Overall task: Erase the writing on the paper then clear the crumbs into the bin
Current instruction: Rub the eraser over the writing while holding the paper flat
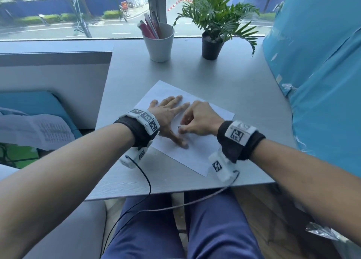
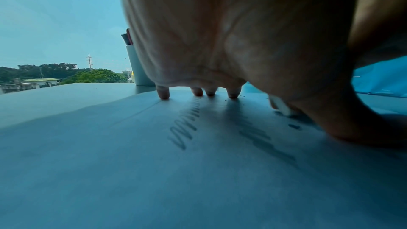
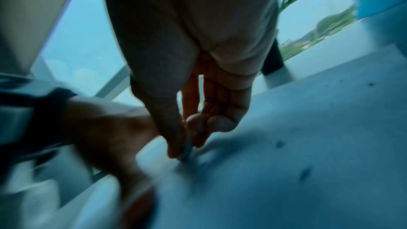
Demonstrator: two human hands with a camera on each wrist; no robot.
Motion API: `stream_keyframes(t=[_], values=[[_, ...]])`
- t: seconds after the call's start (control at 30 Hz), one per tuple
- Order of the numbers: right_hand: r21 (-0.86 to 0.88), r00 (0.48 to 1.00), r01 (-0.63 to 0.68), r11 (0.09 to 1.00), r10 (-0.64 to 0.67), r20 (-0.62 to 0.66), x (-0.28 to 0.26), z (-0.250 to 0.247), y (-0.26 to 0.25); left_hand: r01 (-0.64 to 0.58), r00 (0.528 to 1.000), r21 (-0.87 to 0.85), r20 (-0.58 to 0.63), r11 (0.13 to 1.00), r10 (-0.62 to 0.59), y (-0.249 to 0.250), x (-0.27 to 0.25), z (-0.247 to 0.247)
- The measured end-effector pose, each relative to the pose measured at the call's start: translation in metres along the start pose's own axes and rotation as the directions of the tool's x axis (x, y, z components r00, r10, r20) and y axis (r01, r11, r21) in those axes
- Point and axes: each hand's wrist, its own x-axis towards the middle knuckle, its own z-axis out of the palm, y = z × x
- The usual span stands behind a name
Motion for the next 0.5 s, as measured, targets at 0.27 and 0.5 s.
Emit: stream_keyframes(t=[0.27,0.5], values=[[0.035,0.990,-0.060,0.998,0.064,-0.127,0.013,-0.003,0.001,0.008,1.000,-0.005,0.001,1.000,-0.008,0.000,0.003,0.002],[0.061,0.965,-0.096,0.993,0.108,-0.238,0.025,-0.021,0.009,0.003,1.000,-0.015,0.024,1.000,-0.002,0.002,-0.001,-0.001]])
